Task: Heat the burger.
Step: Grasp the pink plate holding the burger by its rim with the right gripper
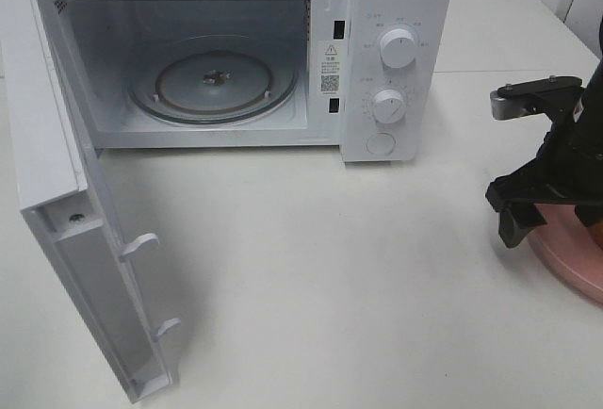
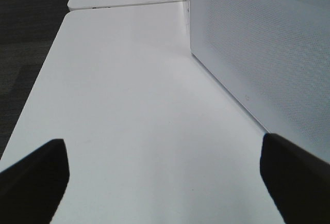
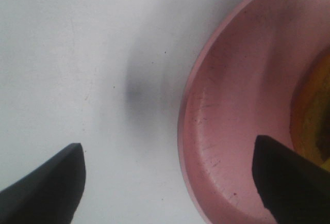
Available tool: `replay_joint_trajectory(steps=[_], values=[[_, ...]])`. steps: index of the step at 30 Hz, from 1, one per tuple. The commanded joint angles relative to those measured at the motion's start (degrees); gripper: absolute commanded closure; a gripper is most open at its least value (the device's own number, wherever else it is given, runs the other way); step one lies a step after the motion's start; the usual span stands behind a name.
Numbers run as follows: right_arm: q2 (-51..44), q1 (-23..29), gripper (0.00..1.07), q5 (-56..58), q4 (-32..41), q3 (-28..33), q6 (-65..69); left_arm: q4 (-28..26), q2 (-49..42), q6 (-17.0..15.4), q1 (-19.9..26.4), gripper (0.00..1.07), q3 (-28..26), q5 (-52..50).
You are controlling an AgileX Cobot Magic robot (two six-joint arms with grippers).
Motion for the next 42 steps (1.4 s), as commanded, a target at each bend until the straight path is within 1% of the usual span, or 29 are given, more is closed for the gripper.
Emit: replay_joint_trajectory(steps=[1, 4, 10, 17, 20, 26, 36, 38, 42], values=[[1.26, -1.55, 0.24, -2.12, -0.92, -0.11, 1.2, 0.0, -1.03, -0.23, 0.06, 0.14, 0.17, -0.52], [1.26, -2.64, 0.25, -3.38, -0.92, -0.11, 1.26, 0.0, -1.03, -0.23, 0.06, 0.14, 0.17, -0.52], [1.26, -2.64, 0.27, -3.9, -0.46, -0.11, 1.2, 0.0, -1.03, -0.23, 0.06, 0.14, 0.17, -0.52], [5.33, -2.64, 0.28, -4.13, 0.17, -0.11, 1.26, 0.0, -1.03, -0.23, 0.06, 0.14, 0.17, -0.52], [6.25, -2.64, 0.29, -6.19, 0.0, -0.11, 2.06, 0.0, -1.03, -0.23, 0.06, 0.14, 0.17, -0.52], [8.25, -2.64, 0.29, -6.76, -0.06, -0.11, 2.06, 0.0, -1.03, -0.23, 0.06, 0.14, 0.17, -0.52], [10.49, -2.64, 0.31, -9.91, -0.63, -0.06, 3.15, 0.0, -1.03, -0.23, 0.06, 0.14, 0.17, -0.52], [11.06, -2.64, 0.31, -9.85, -2.18, -0.06, 4.18, 0.06, -1.03, -0.23, 0.06, 0.14, 0.17, -0.52], [12.2, -2.64, 0.31, -9.74, -3.09, -0.06, 4.18, 0.06, -1.03, -0.23, 0.06, 0.14, 0.17, -0.52]])
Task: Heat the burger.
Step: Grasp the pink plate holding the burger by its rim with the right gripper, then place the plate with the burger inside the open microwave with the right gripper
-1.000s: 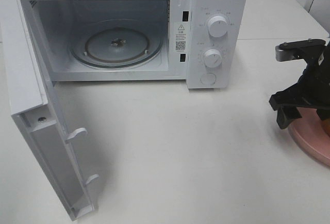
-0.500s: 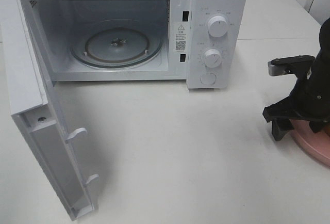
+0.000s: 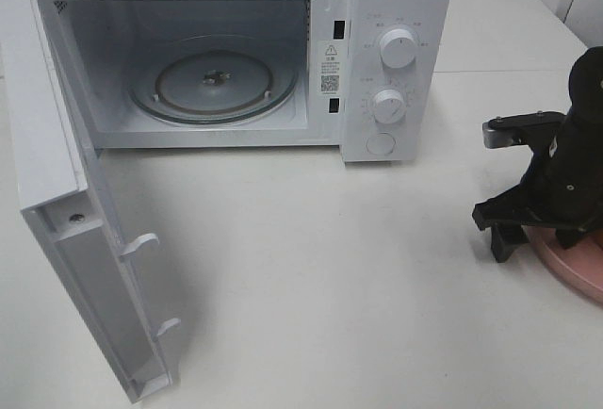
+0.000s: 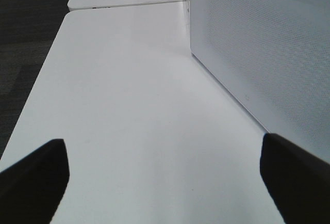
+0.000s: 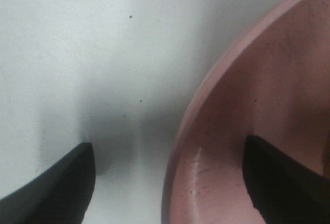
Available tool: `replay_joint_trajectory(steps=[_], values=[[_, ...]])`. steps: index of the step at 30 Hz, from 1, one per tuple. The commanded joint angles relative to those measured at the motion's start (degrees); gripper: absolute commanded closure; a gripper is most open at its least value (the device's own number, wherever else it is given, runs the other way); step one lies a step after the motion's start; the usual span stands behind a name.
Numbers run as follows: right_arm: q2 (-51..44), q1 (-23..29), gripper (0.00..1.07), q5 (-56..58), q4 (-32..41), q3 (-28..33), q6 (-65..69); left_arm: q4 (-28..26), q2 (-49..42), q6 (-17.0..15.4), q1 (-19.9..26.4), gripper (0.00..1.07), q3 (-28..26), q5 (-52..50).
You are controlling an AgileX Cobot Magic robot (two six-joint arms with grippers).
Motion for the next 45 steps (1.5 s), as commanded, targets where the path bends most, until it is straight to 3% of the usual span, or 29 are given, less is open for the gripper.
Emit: replay_joint_trajectory(steps=[1, 5, 9, 11, 12, 14, 15, 16, 17, 18, 21, 36, 45], values=[[1.72, -0.23, 0.31, 0.11, -1.55, 0.0, 1.15, 0.06, -1.03, -0.23, 0.06, 0.14, 0.17, -0.52], [1.72, -0.23, 0.32, 0.06, -1.78, 0.0, 1.83, 0.06, -1.03, -0.23, 0.06, 0.14, 0.17, -0.52], [1.72, -0.23, 0.4, 0.11, -2.01, 0.0, 2.18, 0.06, -1.03, -0.23, 0.06, 0.14, 0.17, -0.52], [1.72, -0.23, 0.53, 0.29, -2.01, 0.0, 2.46, 0.06, -1.03, -0.23, 0.06, 0.14, 0.17, -0.52], [1.72, -0.23, 0.53, 0.29, -2.01, 0.0, 2.46, 0.06, -1.03, -0.23, 0.06, 0.14, 0.17, -0.52], [1.72, -0.23, 0.73, 0.29, -2.01, 0.0, 2.64, 0.06, -1.03, -0.23, 0.06, 0.14, 0.17, -0.52], [1.72, -0.23, 0.73, 0.29, -2.01, 0.0, 2.64, 0.06, -1.03, -0.23, 0.06, 0.14, 0.17, -0.52], [1.72, -0.23, 0.85, 0.29, -2.01, 0.0, 2.64, 0.06, -1.03, -0.23, 0.06, 0.14, 0.17, -0.52], [1.72, -0.23, 0.85, 0.29, -2.01, 0.0, 2.64, 0.06, -1.03, -0.23, 0.06, 0.14, 0.17, -0.52], [1.72, -0.23, 0.96, 0.34, -2.01, 0.0, 2.64, 0.06, -1.03, -0.23, 0.06, 0.14, 0.17, -0.52], [1.72, -0.23, 1.07, 0.06, -2.01, 0.0, 2.64, 0.06, -1.03, -0.23, 0.06, 0.14, 0.17, -0.52], [1.72, 0.06, 1.07, 1.38, -2.01, 0.0, 3.44, 0.06, -1.03, -0.23, 0.06, 0.14, 0.17, -0.52], [1.55, 4.13, 1.07, 4.35, -8.08, 0.0, 8.71, 0.06, -1.03, -0.23, 0.06, 0.14, 0.17, -0.52]])
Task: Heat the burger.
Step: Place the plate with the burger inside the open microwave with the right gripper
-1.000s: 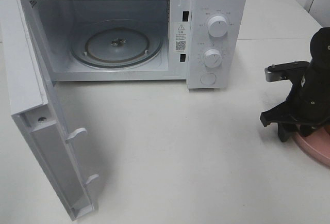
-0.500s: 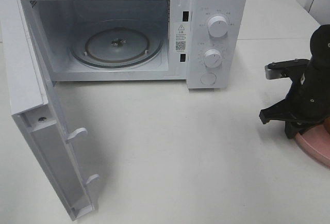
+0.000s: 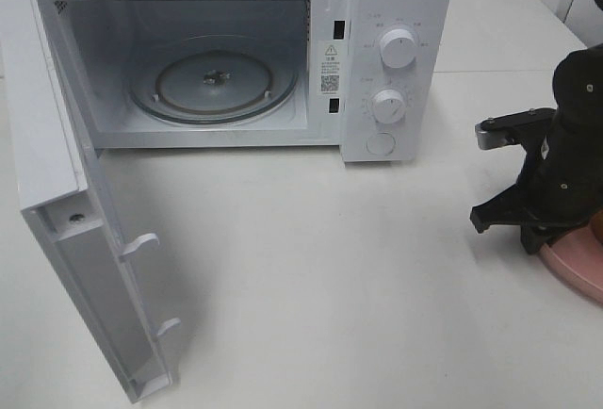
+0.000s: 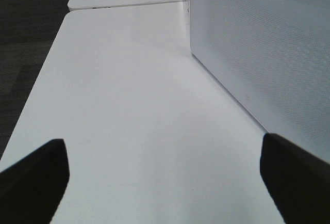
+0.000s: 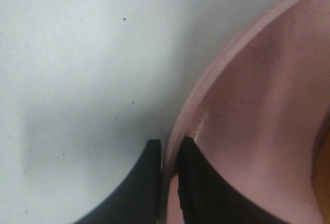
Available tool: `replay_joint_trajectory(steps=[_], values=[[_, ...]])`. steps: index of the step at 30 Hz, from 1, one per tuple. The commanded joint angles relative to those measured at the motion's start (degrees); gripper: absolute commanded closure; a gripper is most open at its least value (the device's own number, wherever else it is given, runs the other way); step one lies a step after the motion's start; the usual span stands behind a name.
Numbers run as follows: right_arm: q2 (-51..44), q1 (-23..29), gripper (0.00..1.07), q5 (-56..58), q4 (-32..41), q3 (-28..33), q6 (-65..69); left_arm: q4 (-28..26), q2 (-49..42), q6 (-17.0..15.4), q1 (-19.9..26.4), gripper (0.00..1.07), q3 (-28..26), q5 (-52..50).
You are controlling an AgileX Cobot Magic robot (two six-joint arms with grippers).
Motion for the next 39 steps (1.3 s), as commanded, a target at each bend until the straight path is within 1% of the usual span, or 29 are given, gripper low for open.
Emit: replay_joint_trajectory(steps=[1, 7, 9, 11, 12, 15, 17, 20, 22, 34, 39], values=[[1.15, 1.83, 1.07, 2.69, -2.75, 0.63, 4.58, 0.06, -1.03, -0.23, 0.06, 0.14, 0.17, -0.52], [1.15, 3.61, 1.07, 3.84, -5.5, 0.63, 8.02, 0.06, -1.03, -0.23, 0.06, 0.14, 0.17, -0.52], [1.15, 4.98, 1.07, 5.33, -8.42, 0.63, 11.17, 0.06, -1.03, -0.23, 0.06, 0.14, 0.17, -0.52], [1.15, 5.16, 1.07, 5.73, -9.22, 0.63, 11.92, 0.06, -1.03, -0.23, 0.06, 0.14, 0.17, -0.52], [1.15, 5.73, 1.07, 6.42, -11.4, 0.63, 13.92, 0.06, -1.03, -0.23, 0.06, 0.14, 0.17, -0.52], [1.15, 5.96, 1.07, 6.99, -12.49, 0.63, 15.01, 0.06, -1.03, -0.23, 0.06, 0.14, 0.17, -0.52], [1.15, 7.05, 1.07, 8.48, -15.01, 0.63, 17.53, 0.06, -1.03, -0.23, 0.06, 0.14, 0.17, -0.52], [1.15, 7.28, 1.07, 8.82, -15.53, 0.63, 17.82, 0.06, -1.03, -0.23, 0.06, 0.14, 0.17, -0.52], [1.15, 8.65, 1.07, 10.08, -17.53, 0.63, 19.31, 0.06, -1.03, -0.23, 0.06, 0.14, 0.17, -0.52], [1.03, 13.01, 1.07, 14.84, -22.52, 0.63, 23.03, 0.06, -1.03, -0.23, 0.06, 0.14, 0.17, -0.52], [-1.49, 14.32, 1.07, 14.78, -24.69, 2.64, 24.75, 0.06, -1.03, -0.23, 0.06, 0.14, 0.17, -0.52]])
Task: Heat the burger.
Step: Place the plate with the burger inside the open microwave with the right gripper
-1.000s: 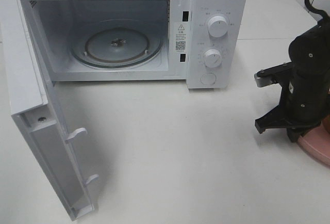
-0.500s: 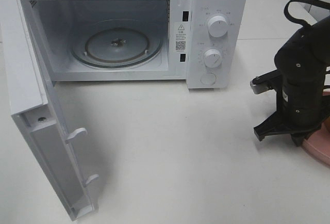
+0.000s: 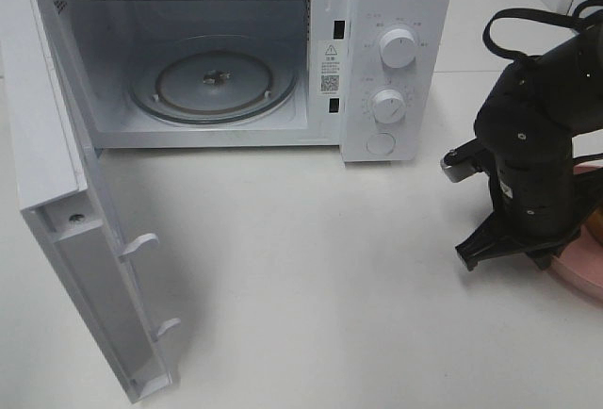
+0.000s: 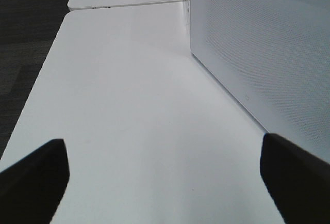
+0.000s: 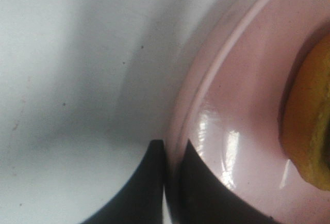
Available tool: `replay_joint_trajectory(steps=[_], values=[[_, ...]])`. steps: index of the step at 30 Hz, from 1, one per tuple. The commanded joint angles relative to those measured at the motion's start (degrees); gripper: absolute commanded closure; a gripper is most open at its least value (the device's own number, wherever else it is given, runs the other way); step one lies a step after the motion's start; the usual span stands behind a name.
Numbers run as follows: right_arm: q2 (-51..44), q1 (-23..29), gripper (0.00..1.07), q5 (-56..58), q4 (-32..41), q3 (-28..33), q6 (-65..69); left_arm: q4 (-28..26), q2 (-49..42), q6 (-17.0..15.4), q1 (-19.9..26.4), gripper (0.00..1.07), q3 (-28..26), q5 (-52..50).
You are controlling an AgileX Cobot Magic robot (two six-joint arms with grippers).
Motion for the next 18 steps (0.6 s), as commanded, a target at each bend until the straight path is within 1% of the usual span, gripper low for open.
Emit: replay_joint_trajectory(steps=[1, 4, 8, 10, 13, 18], values=[[-2.81, 0.74, 1.07, 2.46, -3.84, 2.01, 1.49, 0.06, -1.03, -0.23, 0.06, 0.14, 0.17, -0.52], [-5.39, 1.38, 1.07, 2.64, -4.64, 5.04, 2.69, 0.06, -1.03, -0.23, 0.06, 0.14, 0.17, -0.52], [-6.76, 1.38, 1.07, 2.64, -4.98, 6.47, 3.67, 0.06, -1.03, -0.23, 0.06, 0.14, 0.17, -0.52], [-8.42, 1.38, 1.07, 2.58, -5.04, 8.19, 4.13, 0.06, -1.03, -0.23, 0.06, 0.14, 0.17, -0.52], [-9.68, 1.38, 1.07, 2.58, -5.04, 9.05, 4.58, 0.06, -1.03, -0.23, 0.06, 0.14, 0.17, -0.52], [-12.43, 3.38, 1.07, 3.15, -4.98, 10.89, 4.93, 0.06, -1.03, -0.23, 0.06, 0.14, 0.17, -0.52]])
